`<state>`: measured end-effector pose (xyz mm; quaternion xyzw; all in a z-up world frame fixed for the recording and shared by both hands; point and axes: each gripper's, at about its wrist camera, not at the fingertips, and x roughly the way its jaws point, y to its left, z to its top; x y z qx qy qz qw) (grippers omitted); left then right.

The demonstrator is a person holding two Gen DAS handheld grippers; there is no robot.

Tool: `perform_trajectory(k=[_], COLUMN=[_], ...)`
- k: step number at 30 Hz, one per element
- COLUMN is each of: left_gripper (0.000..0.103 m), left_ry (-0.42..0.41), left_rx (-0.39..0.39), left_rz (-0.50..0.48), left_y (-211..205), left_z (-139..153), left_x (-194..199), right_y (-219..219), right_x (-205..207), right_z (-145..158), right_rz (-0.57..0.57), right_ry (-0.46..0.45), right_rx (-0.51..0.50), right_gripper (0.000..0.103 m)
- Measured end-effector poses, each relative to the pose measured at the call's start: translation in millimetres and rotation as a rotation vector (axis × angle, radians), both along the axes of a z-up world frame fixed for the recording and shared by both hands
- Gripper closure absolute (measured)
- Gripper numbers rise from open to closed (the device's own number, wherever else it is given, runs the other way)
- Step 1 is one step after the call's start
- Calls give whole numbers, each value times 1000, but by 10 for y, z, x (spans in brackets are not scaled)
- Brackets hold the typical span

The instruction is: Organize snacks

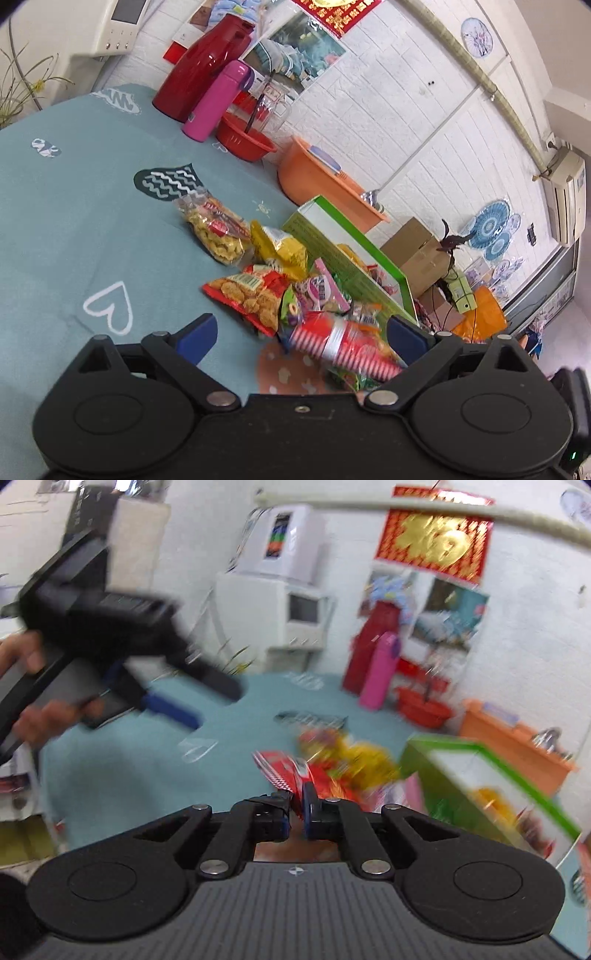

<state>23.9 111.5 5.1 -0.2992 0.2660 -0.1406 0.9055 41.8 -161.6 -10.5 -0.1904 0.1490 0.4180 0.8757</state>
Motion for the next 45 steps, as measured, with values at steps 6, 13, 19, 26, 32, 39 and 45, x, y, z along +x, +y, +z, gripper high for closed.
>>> perform_trajectory(k=[6, 13, 19, 26, 32, 39, 45], left_gripper=[0, 0, 0, 14, 12, 70, 83], left_ry=[71, 124, 165, 206, 206, 173, 92], left_rx=[31, 55, 76, 53, 26, 92, 54], left_rz=[-73, -198, -290, -402, -347, -329, -304], left_y=[-148, -286, -318, -408, -403, -624, -599], left_z=[-185, -383, -455, -527, -533, -552, -295], left_x=[107, 333, 478, 369, 464, 465, 329], right_y=[-190, -447, -378, -343, -435, -326, -341], right_x=[-133, 50, 95, 158, 169, 190, 124], right_z=[-217, -322, -438, -456, -480, -548, -316], right_rz=[-53, -181, -184, -242, -269, -280, -246], right_ry=[218, 479, 633, 612, 614, 505, 424], right_rx=[80, 279, 333, 347, 374, 375, 362], right_gripper=[26, 21, 19, 17, 16, 21, 40])
